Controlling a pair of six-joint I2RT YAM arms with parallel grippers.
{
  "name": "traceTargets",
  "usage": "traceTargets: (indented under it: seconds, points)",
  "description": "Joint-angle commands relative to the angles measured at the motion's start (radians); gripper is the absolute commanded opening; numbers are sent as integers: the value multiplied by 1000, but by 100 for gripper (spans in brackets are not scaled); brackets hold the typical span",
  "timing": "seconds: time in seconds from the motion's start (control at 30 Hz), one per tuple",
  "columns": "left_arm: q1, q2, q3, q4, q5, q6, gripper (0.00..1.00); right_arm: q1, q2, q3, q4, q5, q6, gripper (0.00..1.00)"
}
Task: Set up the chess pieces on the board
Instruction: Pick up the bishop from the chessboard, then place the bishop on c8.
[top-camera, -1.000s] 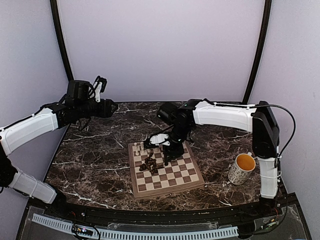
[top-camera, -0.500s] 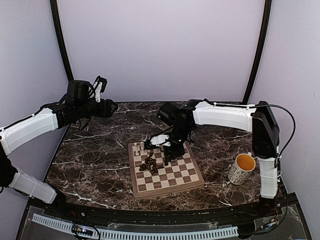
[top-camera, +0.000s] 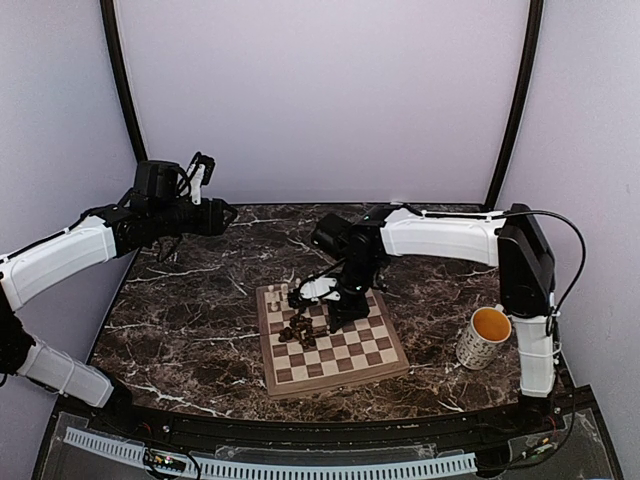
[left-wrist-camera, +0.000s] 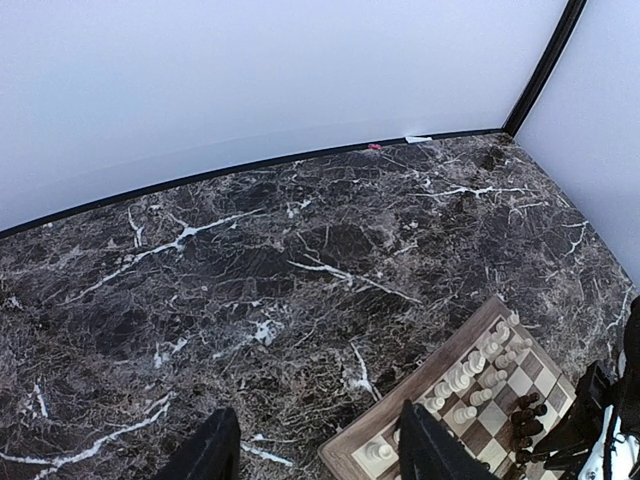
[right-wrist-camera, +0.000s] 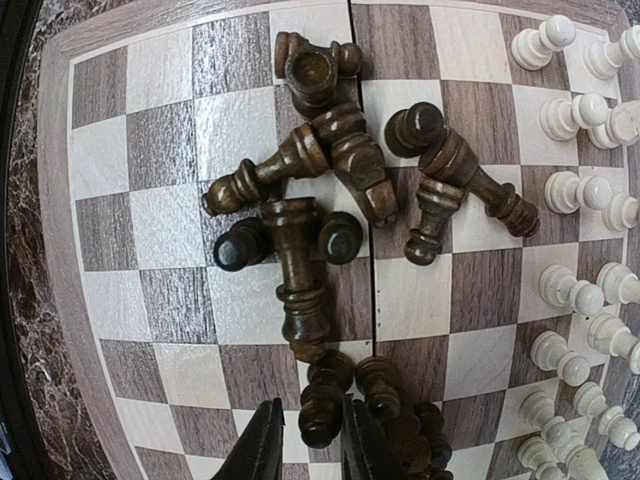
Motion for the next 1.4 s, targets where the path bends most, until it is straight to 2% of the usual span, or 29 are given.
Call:
traceTargets:
  seconds: [0.0,0.23,0.43,0.57,0.83,0.97,1.37]
  points:
    - [9,-2,-7,3,15,13,56,12,19,3,-2,-12,3,18]
    - [9,-5,-6,1,14,16,56,14,-22,-6,-11,-7,9,10]
    - [10,-6,-4,0,11,20,56,14,-150,-82,-29,-17,20,8]
    - [17,-8,-4,-2,7,24,56,14,-245,-174,-32,-36,38,8]
    - [38,-9,-2,0,24,15,56,13,-430,-477,43,-13,45,7]
    - [47,-2,-1,-1,22,15,56,14,-441,-501,78,-19,42,7]
    - [72,13,-1,0,29,15,56,52,-340,-407,124,-20,84,7]
